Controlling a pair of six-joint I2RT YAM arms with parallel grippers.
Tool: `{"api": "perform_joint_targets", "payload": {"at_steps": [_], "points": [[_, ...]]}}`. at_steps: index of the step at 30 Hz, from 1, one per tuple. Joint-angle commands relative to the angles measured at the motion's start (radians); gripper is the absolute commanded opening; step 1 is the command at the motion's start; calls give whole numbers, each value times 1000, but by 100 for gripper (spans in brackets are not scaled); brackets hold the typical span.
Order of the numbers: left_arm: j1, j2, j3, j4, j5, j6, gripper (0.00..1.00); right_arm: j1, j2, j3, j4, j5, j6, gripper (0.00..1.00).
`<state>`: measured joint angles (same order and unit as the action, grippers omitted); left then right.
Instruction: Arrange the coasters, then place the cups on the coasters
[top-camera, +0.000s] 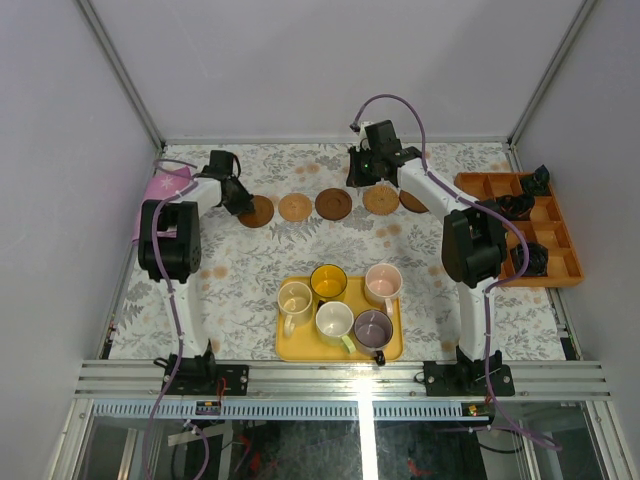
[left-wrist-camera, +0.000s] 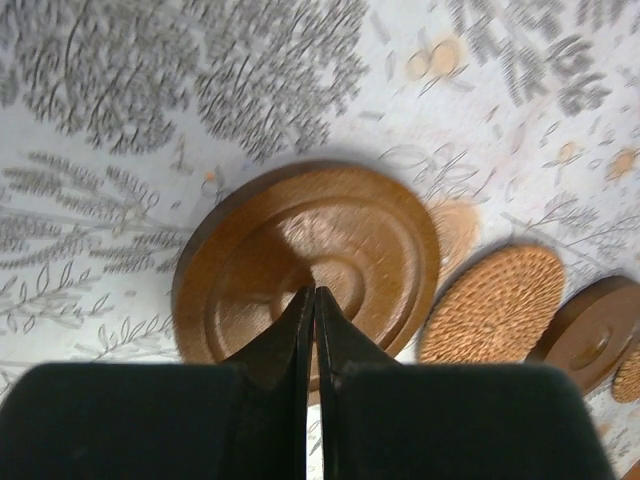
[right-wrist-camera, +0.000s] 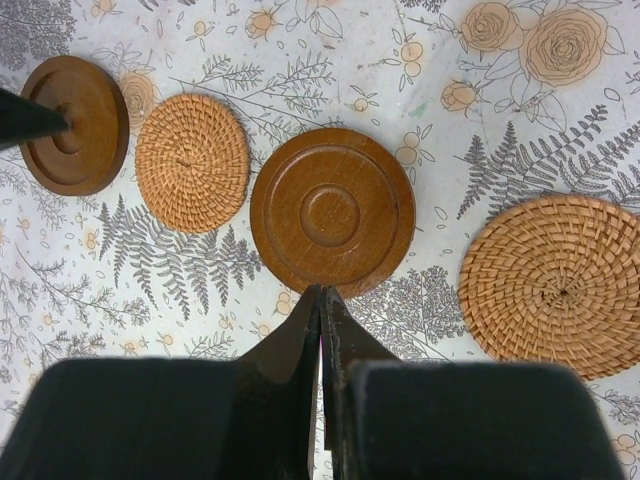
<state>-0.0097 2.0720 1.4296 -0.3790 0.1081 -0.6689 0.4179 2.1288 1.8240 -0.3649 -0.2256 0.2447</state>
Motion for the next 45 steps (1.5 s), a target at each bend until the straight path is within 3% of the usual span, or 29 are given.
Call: {"api": "perform_joint_targets", "payload": {"at_steps": [1,13,29,45], "points": [[1,36,98,49,3,5,1,-10,-6,37,-12,24,-19,0],[1,49,157,72,73,5,1,-10,138,158,-106,-97,-42,0],[1,-58,94,126,135,16,1,-11,306,305,-114,-208,-33,0],[1,-41,92,129,161,11,1,-10,284,183,-109,-195,-35,0]]}}
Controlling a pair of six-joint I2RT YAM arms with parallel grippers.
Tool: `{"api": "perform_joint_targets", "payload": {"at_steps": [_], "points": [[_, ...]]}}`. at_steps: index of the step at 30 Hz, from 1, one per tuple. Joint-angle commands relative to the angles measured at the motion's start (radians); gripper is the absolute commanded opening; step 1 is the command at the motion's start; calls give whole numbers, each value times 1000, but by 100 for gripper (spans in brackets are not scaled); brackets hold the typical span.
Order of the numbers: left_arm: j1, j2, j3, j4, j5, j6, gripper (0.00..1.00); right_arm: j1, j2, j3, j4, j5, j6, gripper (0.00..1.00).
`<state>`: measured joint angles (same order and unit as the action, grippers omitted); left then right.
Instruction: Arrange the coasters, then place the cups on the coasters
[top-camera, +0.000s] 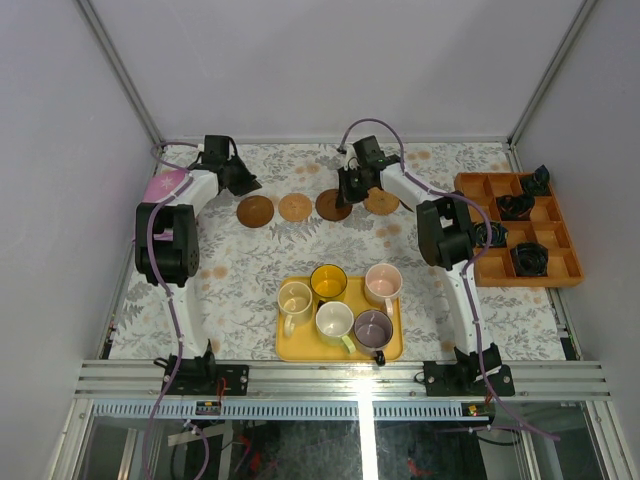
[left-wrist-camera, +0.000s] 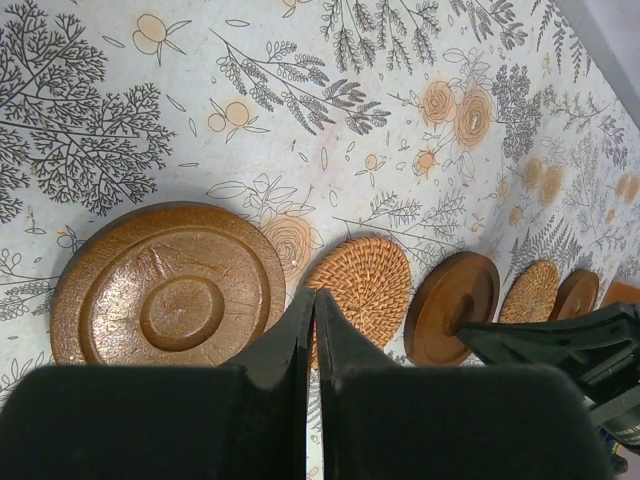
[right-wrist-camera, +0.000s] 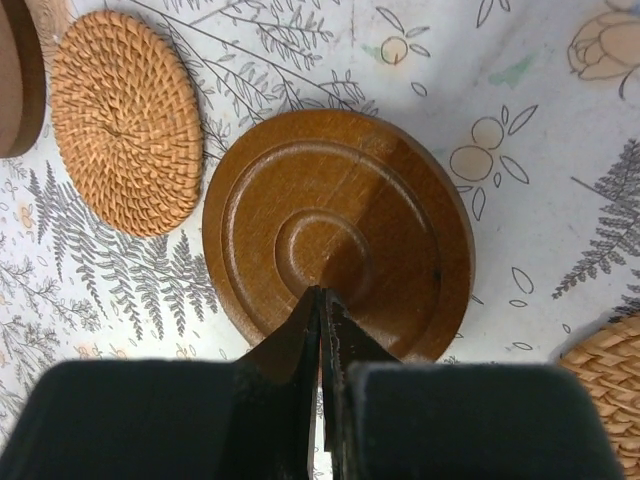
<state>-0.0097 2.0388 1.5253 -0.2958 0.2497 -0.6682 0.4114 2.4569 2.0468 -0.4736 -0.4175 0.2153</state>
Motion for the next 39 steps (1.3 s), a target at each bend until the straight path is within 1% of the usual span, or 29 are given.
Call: {"api": "perform_joint_targets", "payload": {"at_steps": [1,7,10,16,19,21,25,28,30,34,39], "points": [[1,-7,-4,46,20,9,1,-4,-51,-51,0,0,-6,0],[2,2,-2,44,26,7,2,-4,-85,-110,3,23,-8,0],[2,6,-2,45,29,6,1,-4,-92,-112,8,36,-11,0],[2,3,3,50,20,13,2,-4,-66,7,-4,13,-15,0],[2,4,9,50,17,17,2,-5,-75,68,3,-6,-13,0],[2,6,15,48,19,20,2,-4,-101,81,22,-4,-13,0],[2,5,21,49,25,23,2,-7,-177,35,57,90,-12,3],[2,2,18,60,41,26,2,-26,-207,0,45,213,5,4],[1,-3,15,71,53,31,2,-50,-215,-30,35,263,27,4],[2,-19,-4,87,67,44,2,-117,-220,-95,33,262,62,1],[1,-34,-28,99,87,53,3,-144,-198,-117,19,276,39,1]]}}
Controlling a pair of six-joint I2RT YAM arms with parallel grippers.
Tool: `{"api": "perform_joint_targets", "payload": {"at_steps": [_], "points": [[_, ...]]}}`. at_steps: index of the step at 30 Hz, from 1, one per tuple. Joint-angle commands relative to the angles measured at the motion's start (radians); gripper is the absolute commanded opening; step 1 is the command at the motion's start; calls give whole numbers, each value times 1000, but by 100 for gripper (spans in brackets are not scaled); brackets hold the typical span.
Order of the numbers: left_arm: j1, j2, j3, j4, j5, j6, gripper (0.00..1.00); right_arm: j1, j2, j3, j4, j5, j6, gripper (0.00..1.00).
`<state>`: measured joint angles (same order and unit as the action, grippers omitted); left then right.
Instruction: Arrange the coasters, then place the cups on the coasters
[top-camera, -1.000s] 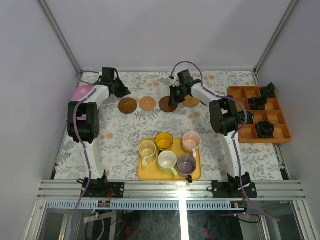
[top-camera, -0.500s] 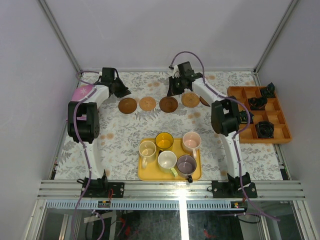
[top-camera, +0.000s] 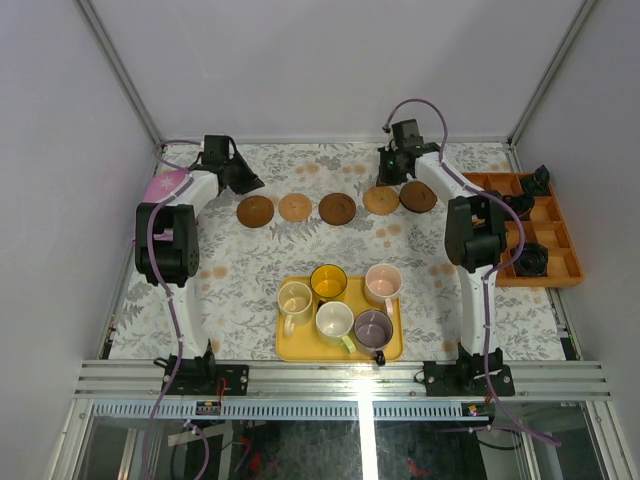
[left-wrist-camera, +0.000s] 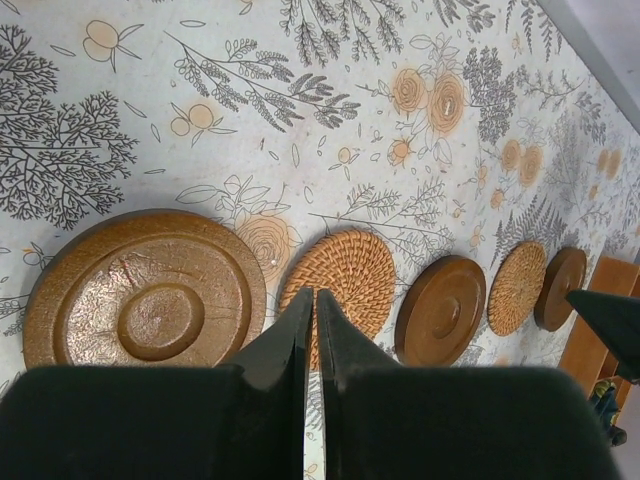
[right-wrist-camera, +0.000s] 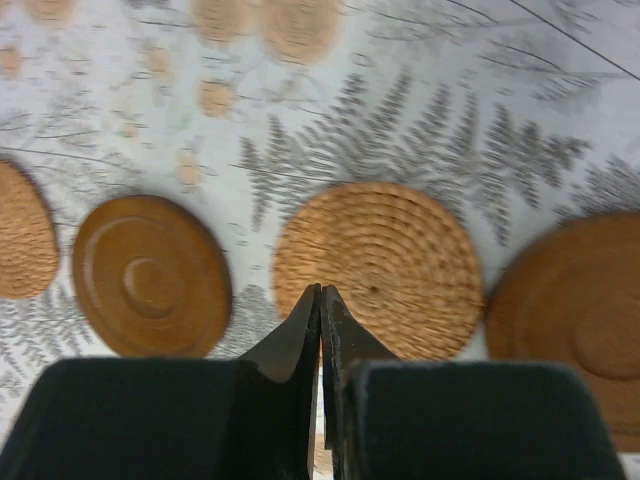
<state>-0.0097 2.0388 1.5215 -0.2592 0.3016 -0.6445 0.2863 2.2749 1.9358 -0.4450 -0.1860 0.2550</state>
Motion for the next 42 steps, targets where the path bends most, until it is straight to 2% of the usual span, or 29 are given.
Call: {"api": "perform_joint_targets", "payload": {"at_steps": [1,8,15,29,37,42], "points": [[1,-35,-30,65,40,30,3,-20,-9,-3,-12,47,-4,0],[1,-46,-61,70,50,29,4,-36,42,10,-24,42,-10,0],[-1,-48,-64,74,58,28,4,-36,48,-46,-27,21,-22,0],[-4,-24,-45,83,64,19,5,-35,-65,-249,-14,-21,5,0],[-4,-8,-29,82,64,20,5,-35,-55,-215,-16,0,-3,0],[-4,-6,-25,80,65,23,5,-35,-40,-137,-33,38,-21,0]]}}
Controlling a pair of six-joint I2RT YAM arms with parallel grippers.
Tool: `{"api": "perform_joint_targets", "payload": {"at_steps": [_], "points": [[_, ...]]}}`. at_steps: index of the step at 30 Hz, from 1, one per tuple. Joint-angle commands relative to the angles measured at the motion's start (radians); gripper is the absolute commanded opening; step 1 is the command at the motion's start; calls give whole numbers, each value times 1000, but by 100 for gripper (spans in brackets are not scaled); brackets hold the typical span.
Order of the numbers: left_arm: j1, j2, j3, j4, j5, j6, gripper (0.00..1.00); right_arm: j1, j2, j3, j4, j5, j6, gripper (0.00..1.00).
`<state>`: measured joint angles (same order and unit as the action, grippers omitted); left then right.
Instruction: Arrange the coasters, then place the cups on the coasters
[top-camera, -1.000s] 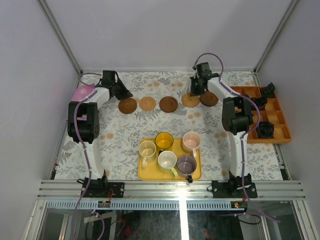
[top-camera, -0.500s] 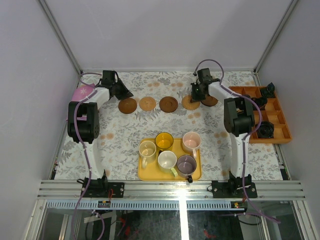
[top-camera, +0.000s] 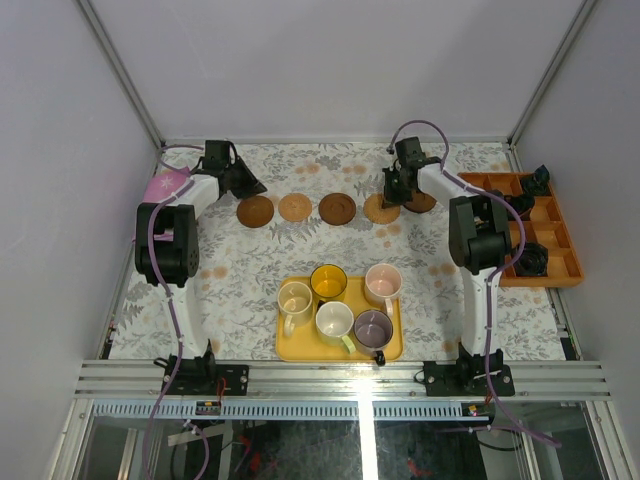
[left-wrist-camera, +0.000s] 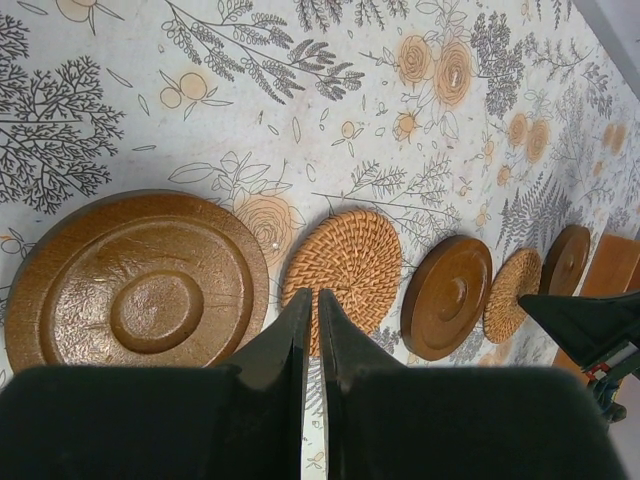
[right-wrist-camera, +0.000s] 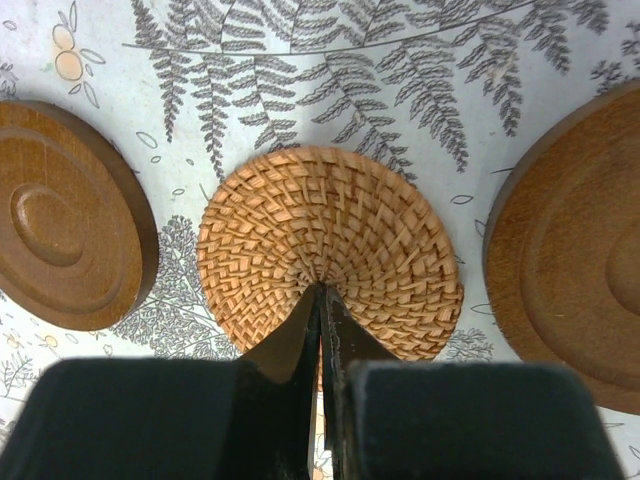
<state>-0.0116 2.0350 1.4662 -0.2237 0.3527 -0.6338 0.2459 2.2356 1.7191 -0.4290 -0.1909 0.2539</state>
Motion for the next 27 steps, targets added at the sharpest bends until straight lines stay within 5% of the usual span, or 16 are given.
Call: {"api": "perform_joint_targets", "payload": {"at_steps": [1,27], "points": [[-2,-2,31,43,13,14,5,5,0,92,-52,46,-23,0],[-3,-38,19,69,36,34,5,-158,-4,126,-60,175,11,0]]}}
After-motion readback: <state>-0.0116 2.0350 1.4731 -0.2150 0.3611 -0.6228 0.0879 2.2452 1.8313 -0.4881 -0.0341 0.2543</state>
